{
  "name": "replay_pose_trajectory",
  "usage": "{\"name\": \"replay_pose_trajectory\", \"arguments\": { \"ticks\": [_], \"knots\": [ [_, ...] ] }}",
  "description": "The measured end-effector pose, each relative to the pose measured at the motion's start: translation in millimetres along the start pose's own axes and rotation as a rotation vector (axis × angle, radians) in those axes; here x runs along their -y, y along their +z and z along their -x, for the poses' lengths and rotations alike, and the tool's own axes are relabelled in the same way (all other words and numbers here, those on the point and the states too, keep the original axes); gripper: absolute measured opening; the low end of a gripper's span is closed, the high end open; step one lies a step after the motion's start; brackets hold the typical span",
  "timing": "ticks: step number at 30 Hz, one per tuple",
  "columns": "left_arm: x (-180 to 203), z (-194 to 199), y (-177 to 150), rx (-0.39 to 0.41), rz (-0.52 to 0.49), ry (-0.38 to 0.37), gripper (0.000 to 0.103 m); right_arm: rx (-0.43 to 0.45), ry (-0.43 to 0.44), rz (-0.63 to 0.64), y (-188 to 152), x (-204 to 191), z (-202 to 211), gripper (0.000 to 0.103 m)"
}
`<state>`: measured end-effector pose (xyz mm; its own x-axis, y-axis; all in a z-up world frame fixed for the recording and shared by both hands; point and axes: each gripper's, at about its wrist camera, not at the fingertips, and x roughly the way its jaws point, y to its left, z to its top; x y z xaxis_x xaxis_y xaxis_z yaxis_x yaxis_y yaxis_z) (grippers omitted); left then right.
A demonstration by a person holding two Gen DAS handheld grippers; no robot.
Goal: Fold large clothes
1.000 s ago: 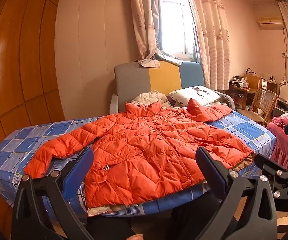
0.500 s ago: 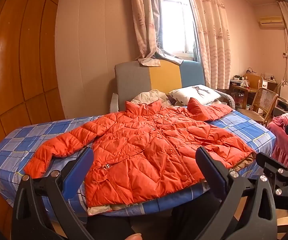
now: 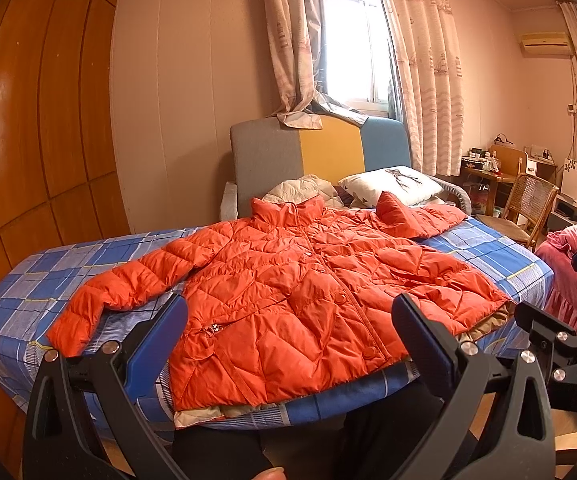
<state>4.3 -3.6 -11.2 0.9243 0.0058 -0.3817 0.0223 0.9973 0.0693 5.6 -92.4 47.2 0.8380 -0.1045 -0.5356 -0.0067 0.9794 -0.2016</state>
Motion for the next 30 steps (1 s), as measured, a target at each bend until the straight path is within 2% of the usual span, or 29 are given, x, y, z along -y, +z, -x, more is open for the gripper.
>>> {"name": "replay_pose_trajectory", "arguments": {
  "ticks": [30],
  "knots": [
    [-7.4, -4.2, -1.2, -0.018, 0.020, 0.000, 0.101, -0.018, 0.001, -0.026, -0.9, 5.2, -6.6, 0.100]
  ]
}}
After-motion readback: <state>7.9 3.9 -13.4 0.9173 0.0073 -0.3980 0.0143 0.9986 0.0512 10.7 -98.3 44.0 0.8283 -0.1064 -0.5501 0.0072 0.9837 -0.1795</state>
